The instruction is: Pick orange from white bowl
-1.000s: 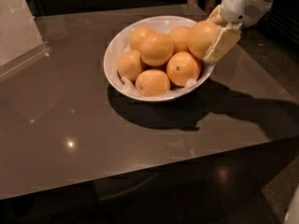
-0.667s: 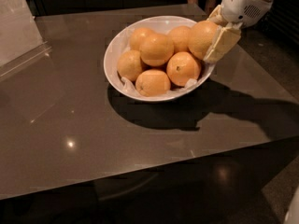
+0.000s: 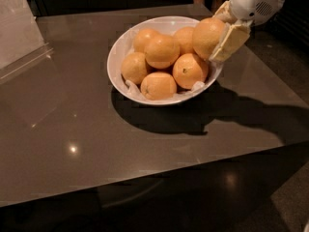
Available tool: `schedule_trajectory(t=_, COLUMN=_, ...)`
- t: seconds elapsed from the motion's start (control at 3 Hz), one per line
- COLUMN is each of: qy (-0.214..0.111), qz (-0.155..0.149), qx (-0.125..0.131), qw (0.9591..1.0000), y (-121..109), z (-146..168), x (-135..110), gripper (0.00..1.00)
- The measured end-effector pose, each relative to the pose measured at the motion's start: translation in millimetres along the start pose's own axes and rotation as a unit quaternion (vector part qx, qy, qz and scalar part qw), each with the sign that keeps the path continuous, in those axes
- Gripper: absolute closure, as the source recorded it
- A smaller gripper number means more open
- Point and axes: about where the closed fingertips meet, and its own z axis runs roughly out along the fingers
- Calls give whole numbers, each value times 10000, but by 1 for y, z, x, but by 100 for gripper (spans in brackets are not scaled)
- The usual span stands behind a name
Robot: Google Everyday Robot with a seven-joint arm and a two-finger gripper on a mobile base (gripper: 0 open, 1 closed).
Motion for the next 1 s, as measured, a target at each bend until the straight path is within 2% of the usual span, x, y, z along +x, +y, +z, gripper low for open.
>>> schedule_trajectory(t=0.33, qy=-394, qz=-41, qx=71, qw=9992, y=22, z=-23, x=-8, gripper=100)
schedule_trajectory(t=0.67, qy=-826, qz=19, qx=101, qw=9965, y=49, z=-38, x=-9, gripper=100)
schedule_trajectory(t=1.0, qy=-1164, qz=-18, qx=231, qw=9929, y=102, z=-60, x=-16, gripper=100)
